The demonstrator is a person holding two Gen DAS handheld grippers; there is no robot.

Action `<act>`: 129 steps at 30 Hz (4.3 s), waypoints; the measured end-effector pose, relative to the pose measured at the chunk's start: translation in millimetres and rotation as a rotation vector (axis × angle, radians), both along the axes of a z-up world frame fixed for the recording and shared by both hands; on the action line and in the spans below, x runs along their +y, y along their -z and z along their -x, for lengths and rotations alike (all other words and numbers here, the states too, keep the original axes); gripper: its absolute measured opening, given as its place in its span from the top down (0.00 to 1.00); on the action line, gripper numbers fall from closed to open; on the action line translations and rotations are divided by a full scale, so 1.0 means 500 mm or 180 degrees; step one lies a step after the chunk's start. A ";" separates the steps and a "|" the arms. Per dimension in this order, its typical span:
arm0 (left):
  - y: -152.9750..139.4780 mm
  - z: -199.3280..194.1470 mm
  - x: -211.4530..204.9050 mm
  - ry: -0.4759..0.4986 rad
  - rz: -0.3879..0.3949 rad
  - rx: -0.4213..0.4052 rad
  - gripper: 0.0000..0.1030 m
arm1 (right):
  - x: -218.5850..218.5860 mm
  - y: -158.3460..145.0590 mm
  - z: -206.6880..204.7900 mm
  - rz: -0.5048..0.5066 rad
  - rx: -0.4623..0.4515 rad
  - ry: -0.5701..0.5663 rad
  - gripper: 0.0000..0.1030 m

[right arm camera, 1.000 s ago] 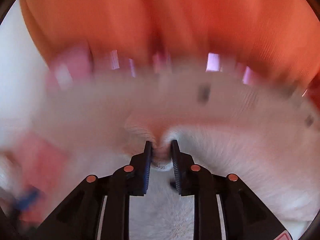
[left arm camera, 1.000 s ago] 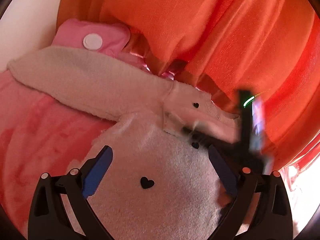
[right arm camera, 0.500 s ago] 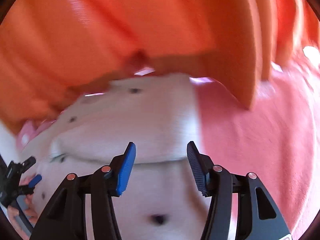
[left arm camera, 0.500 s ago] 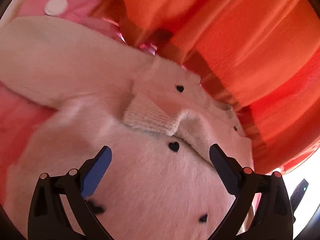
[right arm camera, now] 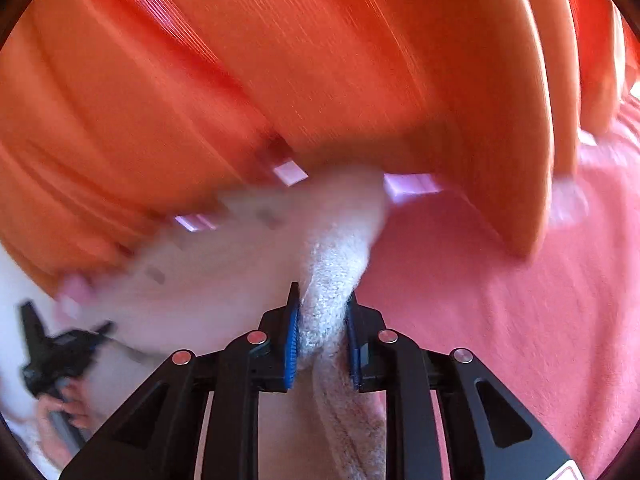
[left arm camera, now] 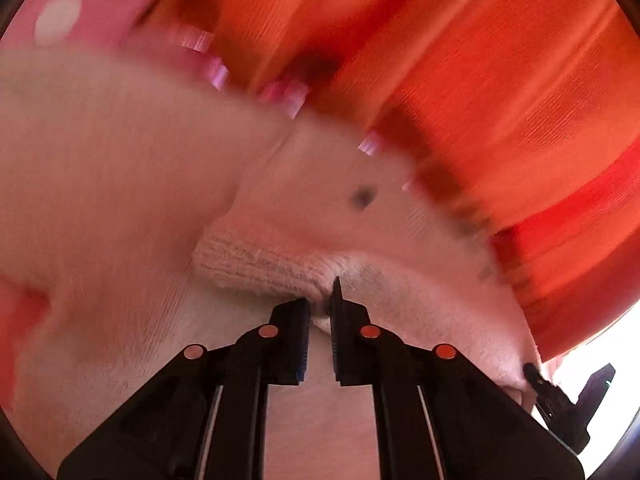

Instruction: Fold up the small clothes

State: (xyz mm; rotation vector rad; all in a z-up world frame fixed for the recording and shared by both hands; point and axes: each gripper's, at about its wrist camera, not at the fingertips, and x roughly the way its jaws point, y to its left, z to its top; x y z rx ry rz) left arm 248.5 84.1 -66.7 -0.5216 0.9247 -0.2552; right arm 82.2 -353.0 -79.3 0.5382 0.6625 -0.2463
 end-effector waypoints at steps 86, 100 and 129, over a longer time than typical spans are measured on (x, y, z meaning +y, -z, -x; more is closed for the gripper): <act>0.034 0.105 0.129 -0.0752 -0.0030 0.0013 0.55 | 0.241 -0.155 -0.216 0.0136 0.0267 -0.0315 0.83; 0.037 0.099 0.136 -0.0841 0.0345 0.0052 0.47 | 0.001 -0.079 0.004 -0.1065 -0.0307 0.0045 0.58; 0.038 0.078 0.134 -0.0912 -0.0383 -0.0224 0.94 | 0.044 -0.155 -0.023 0.0118 -0.0320 -0.0160 0.95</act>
